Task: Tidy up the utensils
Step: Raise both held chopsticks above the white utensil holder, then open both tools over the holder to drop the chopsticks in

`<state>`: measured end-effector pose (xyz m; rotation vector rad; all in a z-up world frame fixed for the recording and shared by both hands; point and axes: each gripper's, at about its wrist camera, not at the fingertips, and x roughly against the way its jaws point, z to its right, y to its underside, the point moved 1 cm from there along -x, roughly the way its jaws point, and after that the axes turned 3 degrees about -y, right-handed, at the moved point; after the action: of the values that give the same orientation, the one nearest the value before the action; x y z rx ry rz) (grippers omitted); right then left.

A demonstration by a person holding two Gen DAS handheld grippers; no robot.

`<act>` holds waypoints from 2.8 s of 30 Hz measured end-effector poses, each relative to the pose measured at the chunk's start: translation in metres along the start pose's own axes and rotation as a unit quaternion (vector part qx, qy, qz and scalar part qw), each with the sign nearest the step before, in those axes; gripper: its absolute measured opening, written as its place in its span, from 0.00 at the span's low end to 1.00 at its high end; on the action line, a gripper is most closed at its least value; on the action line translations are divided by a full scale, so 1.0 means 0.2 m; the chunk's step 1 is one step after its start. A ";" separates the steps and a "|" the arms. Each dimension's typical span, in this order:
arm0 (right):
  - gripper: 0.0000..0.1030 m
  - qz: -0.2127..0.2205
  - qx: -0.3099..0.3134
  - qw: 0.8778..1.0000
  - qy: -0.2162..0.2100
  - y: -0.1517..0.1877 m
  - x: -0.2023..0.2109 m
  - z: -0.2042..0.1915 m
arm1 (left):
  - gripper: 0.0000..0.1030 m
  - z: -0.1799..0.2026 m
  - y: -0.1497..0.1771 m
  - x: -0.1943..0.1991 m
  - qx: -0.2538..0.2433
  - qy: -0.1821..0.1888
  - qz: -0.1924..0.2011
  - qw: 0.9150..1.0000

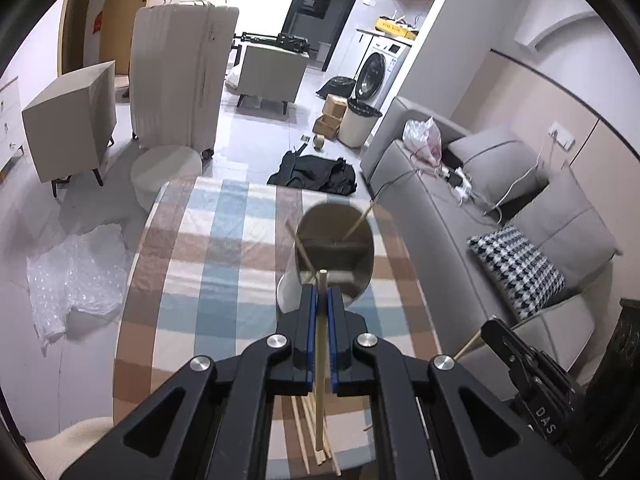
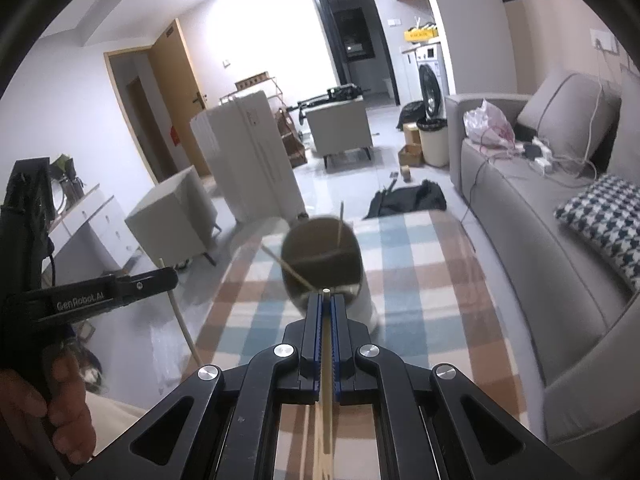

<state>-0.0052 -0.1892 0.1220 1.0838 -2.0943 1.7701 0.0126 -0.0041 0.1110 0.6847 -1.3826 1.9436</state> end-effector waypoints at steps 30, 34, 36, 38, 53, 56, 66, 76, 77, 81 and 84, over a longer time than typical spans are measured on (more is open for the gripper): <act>0.03 0.074 0.072 0.994 -0.034 -0.82 -0.59 -0.05 | 0.01 -0.11 -0.63 -0.44 0.052 0.051 0.095 0.993; 0.03 0.070 0.076 0.994 -0.032 -0.78 -0.67 -0.04 | 0.01 -0.14 -0.61 -0.50 0.054 0.058 0.087 0.993; 0.03 0.069 0.077 0.994 -0.031 -0.77 -0.69 -0.04 | 0.01 -0.14 -0.61 -0.51 0.051 0.055 0.088 0.993; 0.03 0.064 0.081 0.994 -0.031 -0.75 -0.72 -0.04 | 0.01 -0.15 -0.61 -0.52 0.051 0.063 0.088 0.993; 0.03 0.026 0.112 0.993 -0.037 -0.60 -0.79 -0.10 | 0.01 -0.09 -0.59 -0.46 0.012 0.059 0.090 0.994; 0.03 0.019 0.108 0.993 -0.037 -0.58 -0.80 -0.08 | 0.01 -0.08 -0.57 -0.44 0.000 0.058 0.089 0.994; 0.06 -0.002 0.103 0.994 -0.045 -0.55 -0.78 -0.04 | 0.05 -0.07 -0.52 -0.47 -0.032 0.061 0.030 0.997; 0.37 0.021 0.066 0.997 -0.025 -0.54 -0.54 0.02 | 0.48 -0.09 -0.46 -0.24 -0.018 0.004 0.051 0.999; 0.38 0.023 0.061 0.998 -0.024 -0.53 -0.51 0.02 | 0.49 -0.09 -0.45 -0.22 -0.019 -0.002 0.053 0.998; 0.48 0.030 0.043 0.998 -0.020 -0.49 -0.40 0.03 | 0.58 -0.08 -0.39 -0.15 -0.023 -0.046 0.057 0.997; 0.48 0.028 0.035 0.999 -0.021 -0.45 -0.32 0.02 | 0.58 -0.08 -0.35 -0.11 -0.026 -0.060 0.047 0.997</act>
<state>0.0996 -0.1688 0.1537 1.0983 -2.1217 1.8756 0.0792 0.0225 0.1331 0.7328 -1.5588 1.9585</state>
